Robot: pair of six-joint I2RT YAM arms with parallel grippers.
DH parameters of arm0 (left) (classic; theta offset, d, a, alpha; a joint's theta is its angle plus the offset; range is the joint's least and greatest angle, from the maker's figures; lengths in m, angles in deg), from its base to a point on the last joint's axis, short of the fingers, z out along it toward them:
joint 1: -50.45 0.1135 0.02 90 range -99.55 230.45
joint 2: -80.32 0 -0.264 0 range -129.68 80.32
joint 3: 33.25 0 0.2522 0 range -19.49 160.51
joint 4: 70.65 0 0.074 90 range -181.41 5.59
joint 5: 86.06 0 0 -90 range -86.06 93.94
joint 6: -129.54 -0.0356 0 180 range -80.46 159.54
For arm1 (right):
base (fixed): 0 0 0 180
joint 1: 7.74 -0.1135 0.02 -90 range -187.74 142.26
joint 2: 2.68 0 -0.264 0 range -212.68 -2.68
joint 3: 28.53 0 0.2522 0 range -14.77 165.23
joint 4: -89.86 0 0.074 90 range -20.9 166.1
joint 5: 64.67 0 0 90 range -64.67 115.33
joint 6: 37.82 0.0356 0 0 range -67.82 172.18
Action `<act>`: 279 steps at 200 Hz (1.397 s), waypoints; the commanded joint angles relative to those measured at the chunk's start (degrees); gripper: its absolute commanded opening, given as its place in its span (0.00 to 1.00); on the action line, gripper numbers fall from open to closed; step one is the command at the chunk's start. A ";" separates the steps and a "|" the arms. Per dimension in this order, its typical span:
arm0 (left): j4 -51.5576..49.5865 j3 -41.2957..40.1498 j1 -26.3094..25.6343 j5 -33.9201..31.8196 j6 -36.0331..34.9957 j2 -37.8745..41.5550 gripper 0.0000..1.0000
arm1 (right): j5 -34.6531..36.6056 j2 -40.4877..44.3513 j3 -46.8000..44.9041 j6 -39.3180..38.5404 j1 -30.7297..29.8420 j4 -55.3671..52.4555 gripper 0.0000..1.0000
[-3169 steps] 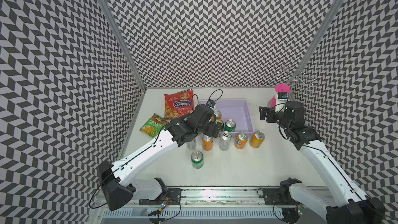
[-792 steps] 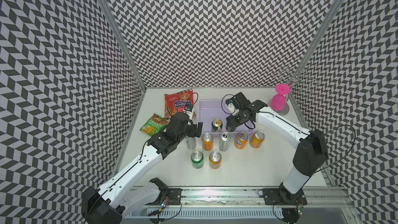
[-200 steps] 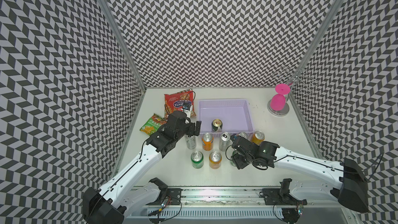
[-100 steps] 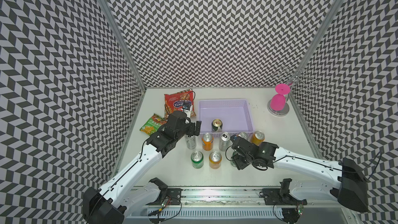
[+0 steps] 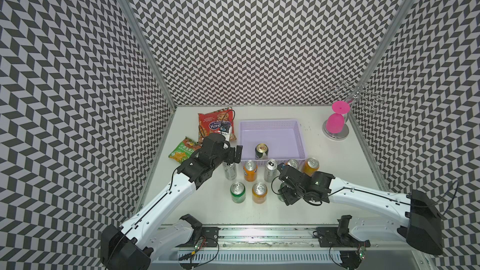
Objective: Take out the drinks from the basket
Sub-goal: Place the drink at the center of the board, then pick up the drink from the basket.
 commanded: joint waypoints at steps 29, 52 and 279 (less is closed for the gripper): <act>1.61 -0.05 0.52 0.84 0.01 0.01 0.99 | 0.41 0.85 3.70 -0.83 -0.48 1.09 0.80; 1.62 -0.18 0.53 1.11 0.06 0.01 0.99 | 0.24 0.79 6.66 -1.83 -0.47 -0.27 0.84; 2.23 -0.51 0.73 1.20 0.34 0.88 0.99 | -5.29 -27.44 43.73 -22.50 16.25 -5.29 0.99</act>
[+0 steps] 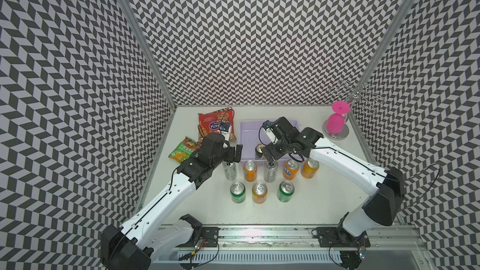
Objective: Take out the drinks from the basket
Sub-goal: Pick up the drink from the basket.
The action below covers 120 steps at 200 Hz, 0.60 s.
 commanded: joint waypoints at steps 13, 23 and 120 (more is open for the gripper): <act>1.14 -0.53 0.34 0.36 0.16 0.95 0.99 | -2.92 -6.54 4.45 -1.83 1.16 1.27 1.00; 1.14 -0.62 0.31 0.23 0.14 1.14 0.99 | -3.65 -8.20 5.26 -1.80 1.24 1.28 1.00; 1.14 -0.88 0.38 -0.19 -0.05 1.93 0.99 | -5.63 -17.60 7.35 -2.11 2.31 3.20 0.98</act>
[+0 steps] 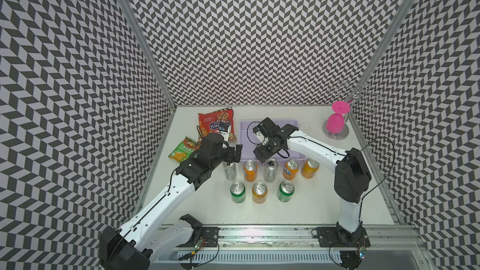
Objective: Take out the drinks from the basket
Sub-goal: Pick up the drink from the basket.
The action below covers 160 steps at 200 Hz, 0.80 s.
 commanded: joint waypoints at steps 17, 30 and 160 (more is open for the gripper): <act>1.00 -0.57 0.35 -0.13 0.00 0.89 0.99 | -0.51 -2.07 1.95 -0.26 0.49 3.02 0.96; 1.01 -0.57 0.32 -0.14 -0.04 0.87 0.99 | -0.51 -2.61 2.13 -0.20 0.57 3.24 0.94; 1.00 -0.58 0.34 -0.14 -0.16 0.97 0.99 | -2.31 -5.84 1.52 0.27 0.67 3.62 0.75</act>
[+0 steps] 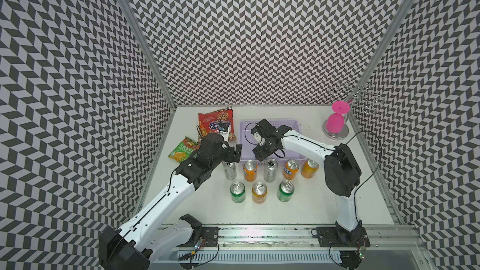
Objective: Take out the drinks from the basket
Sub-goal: Pick up the drink from the basket.
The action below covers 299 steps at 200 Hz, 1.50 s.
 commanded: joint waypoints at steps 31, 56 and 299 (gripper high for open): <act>1.03 -0.55 0.33 -0.12 -0.13 0.97 0.99 | -0.53 0.93 0.28 0.34 0.08 0.34 0.68; 1.03 -0.63 0.38 -0.21 -0.07 0.89 0.99 | -0.09 2.20 0.60 0.47 0.08 0.41 0.65; 0.94 -0.54 0.40 -0.12 -0.13 0.45 0.99 | 9.24 20.93 3.78 2.13 1.92 -9.45 0.60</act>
